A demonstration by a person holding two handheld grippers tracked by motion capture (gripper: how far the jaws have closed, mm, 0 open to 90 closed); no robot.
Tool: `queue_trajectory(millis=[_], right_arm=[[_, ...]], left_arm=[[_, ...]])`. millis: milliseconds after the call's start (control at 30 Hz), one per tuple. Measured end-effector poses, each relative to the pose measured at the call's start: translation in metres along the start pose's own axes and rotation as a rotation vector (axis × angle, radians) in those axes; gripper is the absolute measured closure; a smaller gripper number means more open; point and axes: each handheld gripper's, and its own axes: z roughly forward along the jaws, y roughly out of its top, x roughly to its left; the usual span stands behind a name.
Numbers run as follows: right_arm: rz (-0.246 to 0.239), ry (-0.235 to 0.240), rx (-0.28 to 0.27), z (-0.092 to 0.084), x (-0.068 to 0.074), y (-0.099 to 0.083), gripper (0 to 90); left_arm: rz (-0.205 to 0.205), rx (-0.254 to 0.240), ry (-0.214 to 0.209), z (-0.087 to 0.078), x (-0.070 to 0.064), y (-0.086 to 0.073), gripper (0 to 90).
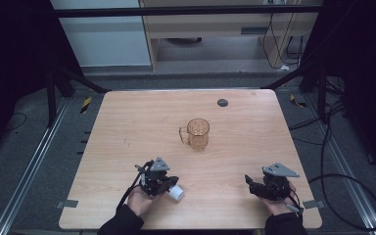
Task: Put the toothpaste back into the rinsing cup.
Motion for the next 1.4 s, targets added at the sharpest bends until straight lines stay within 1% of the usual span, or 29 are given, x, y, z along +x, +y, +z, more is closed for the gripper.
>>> queue_trajectory(millis=[167,200,233,267,300,367,633,733,1067,1300,1333,1367,1400], right_arm=[[-0.011,-0.005,-0.003,0.001,-0.001,-0.001,27.6],[-0.011,-0.004,-0.001,0.001,-0.001,-0.001,27.6],[0.000,0.001,0.004,0.000,-0.001,-0.001,27.5],[-0.001,0.001,0.004,0.000,0.000,-0.001,27.6],[-0.013,-0.003,0.001,0.001,-0.001,-0.001,27.5],[-0.007,0.001,0.002,0.000,0.000,-0.001,27.4],[-0.008,-0.001,0.007,0.001,-0.001,-0.001,27.2],[-0.010,-0.001,0.008,0.001,-0.001,-0.001,27.2],[-0.007,0.002,0.015,0.002,0.000,-0.002,27.0],[-0.004,0.005,0.020,0.003,0.001,-0.002,27.0],[-0.004,0.006,0.020,0.003,0.001,-0.002,26.9],[-0.004,0.006,0.021,0.003,0.001,-0.002,26.9],[-0.005,0.006,0.021,0.003,0.001,-0.002,26.9]], left_arm=[[0.012,0.016,-0.010,-0.005,-0.003,-0.004,88.9],[0.012,0.020,-0.014,-0.005,-0.004,-0.005,88.9],[0.014,0.022,-0.016,-0.006,-0.005,-0.006,88.9],[0.018,0.025,-0.019,-0.007,-0.006,-0.006,88.9],[0.022,0.030,-0.018,-0.008,-0.006,-0.007,88.9],[0.025,0.038,-0.023,-0.011,-0.008,-0.008,88.9],[0.030,0.055,-0.027,-0.020,-0.009,-0.015,88.9],[0.024,0.055,-0.028,-0.024,-0.009,-0.019,88.9],[0.009,0.066,-0.017,-0.037,-0.005,-0.029,88.8],[0.001,0.071,0.007,-0.044,-0.001,-0.034,88.9],[0.005,0.074,0.011,-0.045,-0.001,-0.035,88.9],[-0.002,0.069,0.012,-0.046,0.000,-0.036,88.8],[0.001,0.073,0.012,-0.047,0.001,-0.036,88.8]])
